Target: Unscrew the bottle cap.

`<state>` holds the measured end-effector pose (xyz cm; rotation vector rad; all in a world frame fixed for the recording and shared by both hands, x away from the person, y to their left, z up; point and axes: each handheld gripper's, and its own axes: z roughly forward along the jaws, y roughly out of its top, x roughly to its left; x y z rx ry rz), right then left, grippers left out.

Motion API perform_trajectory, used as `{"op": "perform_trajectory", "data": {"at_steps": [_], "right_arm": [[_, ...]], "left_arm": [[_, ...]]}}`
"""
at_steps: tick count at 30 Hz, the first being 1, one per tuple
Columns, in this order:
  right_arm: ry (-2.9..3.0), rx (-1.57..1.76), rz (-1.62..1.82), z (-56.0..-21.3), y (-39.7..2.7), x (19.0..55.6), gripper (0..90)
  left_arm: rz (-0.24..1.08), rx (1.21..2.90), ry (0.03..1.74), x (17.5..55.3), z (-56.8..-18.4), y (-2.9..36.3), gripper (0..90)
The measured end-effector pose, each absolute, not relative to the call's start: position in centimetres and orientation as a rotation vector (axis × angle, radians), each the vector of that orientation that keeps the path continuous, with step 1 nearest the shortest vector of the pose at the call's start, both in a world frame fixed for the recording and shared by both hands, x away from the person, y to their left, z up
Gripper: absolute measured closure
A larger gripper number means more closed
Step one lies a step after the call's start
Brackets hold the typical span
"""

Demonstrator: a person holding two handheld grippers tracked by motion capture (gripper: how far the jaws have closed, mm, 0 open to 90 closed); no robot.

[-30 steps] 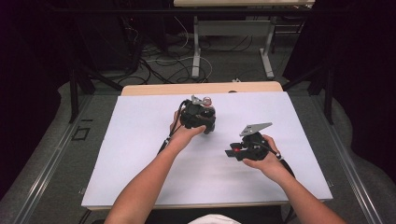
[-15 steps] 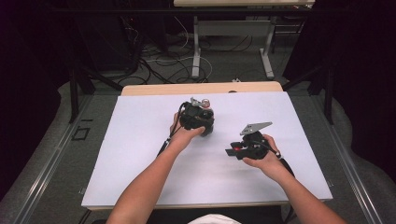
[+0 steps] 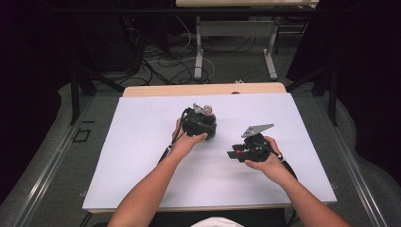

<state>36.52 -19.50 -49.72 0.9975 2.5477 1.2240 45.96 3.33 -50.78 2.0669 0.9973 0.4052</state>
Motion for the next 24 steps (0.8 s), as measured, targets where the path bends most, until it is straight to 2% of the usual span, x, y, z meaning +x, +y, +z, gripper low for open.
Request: {"op": "perform_trajectory", "data": {"at_steps": [7, 13, 15, 20, 24], "right_arm": [[2.543, 0.986, 1.225, -49.7, -19.4, 36.6, 61.2], [2.549, 0.991, 1.217, -49.8, -19.3, 36.7, 61.2], [2.543, 0.985, 1.219, -49.8, -19.2, 36.7, 61.2], [2.54, 0.999, 1.229, -49.9, -18.8, 36.9, 61.2], [2.547, 0.988, 1.241, -49.9, -18.5, 37.0, 61.2]], "left_arm": [[0.384, 2.06, 1.014, 46.1, -50.9, 3.4, 26.9], [0.335, 2.047, 1.031, 46.1, -50.8, 4.0, 15.6], [0.325, 2.046, 1.047, 46.0, -50.7, 4.2, 14.4], [0.28, 2.029, 1.082, 46.0, -50.5, 4.8, 0.7], [0.259, 2.022, 1.077, 45.6, -50.1, 5.5, 0.5]]}}
